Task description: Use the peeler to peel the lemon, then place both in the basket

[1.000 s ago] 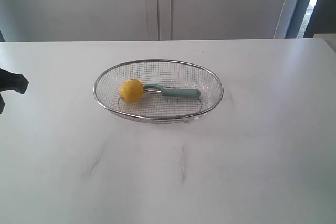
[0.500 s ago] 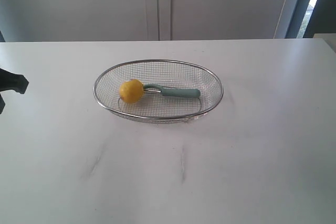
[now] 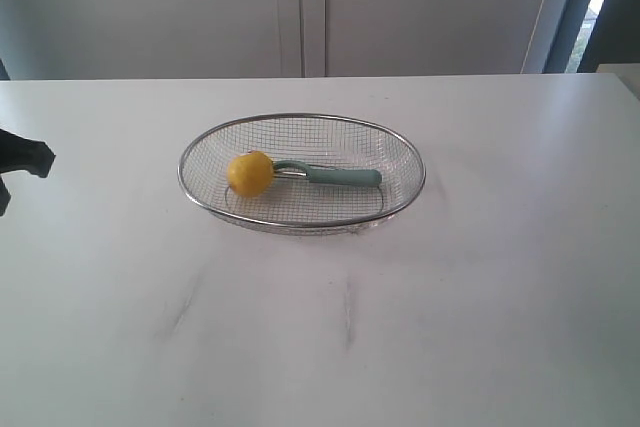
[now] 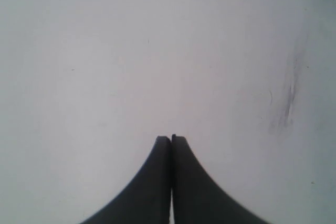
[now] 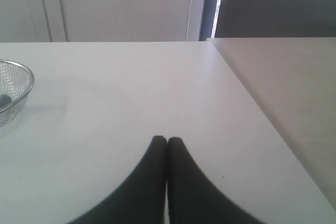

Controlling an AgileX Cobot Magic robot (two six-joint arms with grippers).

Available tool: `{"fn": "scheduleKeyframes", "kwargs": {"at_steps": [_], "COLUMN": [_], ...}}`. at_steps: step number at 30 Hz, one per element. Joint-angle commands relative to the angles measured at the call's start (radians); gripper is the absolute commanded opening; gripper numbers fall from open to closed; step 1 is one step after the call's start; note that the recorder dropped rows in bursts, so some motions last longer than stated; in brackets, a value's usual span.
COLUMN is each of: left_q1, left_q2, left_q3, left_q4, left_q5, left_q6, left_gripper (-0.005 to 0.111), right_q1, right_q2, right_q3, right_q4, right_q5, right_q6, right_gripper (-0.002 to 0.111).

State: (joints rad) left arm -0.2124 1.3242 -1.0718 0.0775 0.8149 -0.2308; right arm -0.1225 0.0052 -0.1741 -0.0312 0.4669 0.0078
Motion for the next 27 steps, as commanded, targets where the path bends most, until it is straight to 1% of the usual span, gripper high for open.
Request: {"fn": "scheduleKeyframes", "kwargs": {"at_steps": [1, 11, 27], "left_q1": [0.001, 0.001, 0.001], "left_q2": [-0.010, -0.010, -0.010], "left_q3": [0.006, 0.006, 0.006], "left_q4": [-0.001, -0.001, 0.001], "left_q5": [-0.001, -0.003, -0.003], "left_q6": [-0.009, -0.009, -0.009], "left_gripper": [0.000, 0.000, 0.000], "right_q1": [-0.009, -0.009, -0.009], "right_q2": [-0.005, -0.005, -0.005], "right_q3": [0.063, 0.170, 0.174], "right_q4": [-0.007, -0.007, -0.007], "right_q5": [-0.110, -0.117, -0.124], "right_q6": [-0.008, -0.008, -0.008], "right_gripper": [0.000, 0.000, 0.000]}}
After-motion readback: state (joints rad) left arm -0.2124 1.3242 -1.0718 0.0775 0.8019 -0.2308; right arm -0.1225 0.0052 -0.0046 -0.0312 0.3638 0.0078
